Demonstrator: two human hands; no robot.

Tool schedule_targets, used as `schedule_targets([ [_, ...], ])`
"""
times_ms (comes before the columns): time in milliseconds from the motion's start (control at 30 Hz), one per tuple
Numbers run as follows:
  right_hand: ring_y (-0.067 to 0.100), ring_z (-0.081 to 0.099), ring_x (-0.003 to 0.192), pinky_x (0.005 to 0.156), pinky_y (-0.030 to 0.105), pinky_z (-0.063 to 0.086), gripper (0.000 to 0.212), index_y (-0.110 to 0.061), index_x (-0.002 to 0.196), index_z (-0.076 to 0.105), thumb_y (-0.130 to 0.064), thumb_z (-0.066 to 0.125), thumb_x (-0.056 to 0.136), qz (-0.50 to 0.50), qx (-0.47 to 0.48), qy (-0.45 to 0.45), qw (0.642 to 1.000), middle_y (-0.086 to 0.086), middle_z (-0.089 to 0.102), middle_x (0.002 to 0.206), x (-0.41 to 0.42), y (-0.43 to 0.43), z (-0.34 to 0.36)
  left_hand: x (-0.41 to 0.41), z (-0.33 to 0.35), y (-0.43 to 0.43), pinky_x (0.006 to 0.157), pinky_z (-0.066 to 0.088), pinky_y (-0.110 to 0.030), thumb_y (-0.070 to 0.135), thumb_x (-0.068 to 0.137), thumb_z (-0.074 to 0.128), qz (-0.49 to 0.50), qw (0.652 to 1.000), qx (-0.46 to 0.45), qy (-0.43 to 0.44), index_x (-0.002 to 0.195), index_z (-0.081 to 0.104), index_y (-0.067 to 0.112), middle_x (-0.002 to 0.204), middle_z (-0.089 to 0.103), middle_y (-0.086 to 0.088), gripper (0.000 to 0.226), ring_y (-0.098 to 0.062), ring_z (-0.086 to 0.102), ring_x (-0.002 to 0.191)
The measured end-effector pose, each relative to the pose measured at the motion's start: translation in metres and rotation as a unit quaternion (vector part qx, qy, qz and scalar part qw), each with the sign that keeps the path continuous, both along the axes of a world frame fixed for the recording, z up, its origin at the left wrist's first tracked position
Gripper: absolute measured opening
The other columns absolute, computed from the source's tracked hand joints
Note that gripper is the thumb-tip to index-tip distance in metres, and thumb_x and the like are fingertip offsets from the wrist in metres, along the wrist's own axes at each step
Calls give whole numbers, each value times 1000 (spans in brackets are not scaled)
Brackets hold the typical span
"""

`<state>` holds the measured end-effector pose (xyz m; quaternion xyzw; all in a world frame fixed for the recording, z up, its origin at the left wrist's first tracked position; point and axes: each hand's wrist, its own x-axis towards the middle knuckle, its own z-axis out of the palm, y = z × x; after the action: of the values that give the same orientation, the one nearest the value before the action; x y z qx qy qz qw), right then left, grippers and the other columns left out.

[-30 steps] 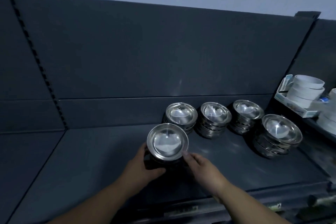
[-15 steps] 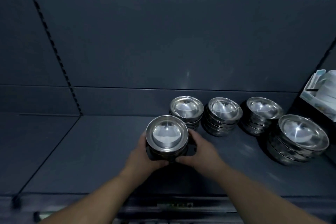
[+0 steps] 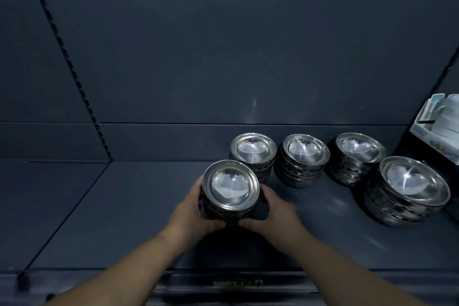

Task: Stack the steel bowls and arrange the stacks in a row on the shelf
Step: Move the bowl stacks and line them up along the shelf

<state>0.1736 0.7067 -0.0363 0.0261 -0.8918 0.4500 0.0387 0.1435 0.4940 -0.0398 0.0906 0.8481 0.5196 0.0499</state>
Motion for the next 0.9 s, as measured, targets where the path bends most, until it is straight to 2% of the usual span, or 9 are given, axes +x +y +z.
schedule_targets([
  [167,-7,48,116,85,-8,29,90,-35,135,43,-24,91,60,3,-23,4,1000,-26,54,119,1,0,7,1,5,-1,105,37,-22,19,52,91,-8,1000,-3,13,142,25,44,134,51,14,114,-6,48,124],
  [300,-8,49,118,92,-2,33,90,-40,132,42,-23,91,59,3,-38,12,999,-27,56,122,-1,-1,11,2,8,-2,104,37,-20,23,51,93,-3,999,25,19,144,28,38,132,52,18,115,-3,48,124],
  [367,-8,50,118,96,4,36,90,-40,134,44,-25,91,58,-1,-38,15,999,-26,57,123,-1,-1,12,3,10,-1,100,37,-15,22,50,93,-1,999,31,27,138,32,44,125,54,25,109,2,51,119],
  [433,-13,50,116,94,2,35,91,-40,134,44,-24,90,58,-4,-43,21,999,-29,57,122,-1,-2,14,3,12,-1,96,38,-12,24,48,91,-1,999,32,37,127,33,54,120,53,32,102,8,51,115],
  [533,-28,45,108,87,-5,32,89,-42,130,43,-18,90,59,5,-39,29,999,-39,52,114,-3,1,17,4,11,-2,94,38,-14,20,54,91,-3,999,27,33,127,32,52,118,52,34,99,3,52,115],
  [600,-23,48,110,93,0,36,90,-39,132,43,-19,91,59,12,-36,19,999,-37,53,116,-4,1,17,6,11,-1,94,37,-16,20,56,91,-4,999,16,35,130,30,49,117,49,36,100,-1,51,115],
  [667,-11,52,116,102,12,40,92,-35,136,44,-22,91,58,14,-37,14,999,-30,56,120,-4,1,15,8,12,0,93,37,-16,20,56,90,-3,999,10,36,134,29,46,117,48,37,102,-1,50,115],
  [733,-7,54,117,104,19,43,91,-36,135,45,-22,91,57,16,-39,13,999,-26,60,122,-5,1,11,8,12,1,93,37,-16,18,57,90,-4,999,9,35,138,29,42,115,48,38,105,-1,50,115],
  [900,-6,55,117,104,20,43,90,-42,132,45,-21,90,56,2,-51,16,999,-25,62,120,-5,0,4,5,14,0,99,41,-23,24,49,89,-10,999,-5,33,132,29,48,112,49,41,105,-2,52,115],
])
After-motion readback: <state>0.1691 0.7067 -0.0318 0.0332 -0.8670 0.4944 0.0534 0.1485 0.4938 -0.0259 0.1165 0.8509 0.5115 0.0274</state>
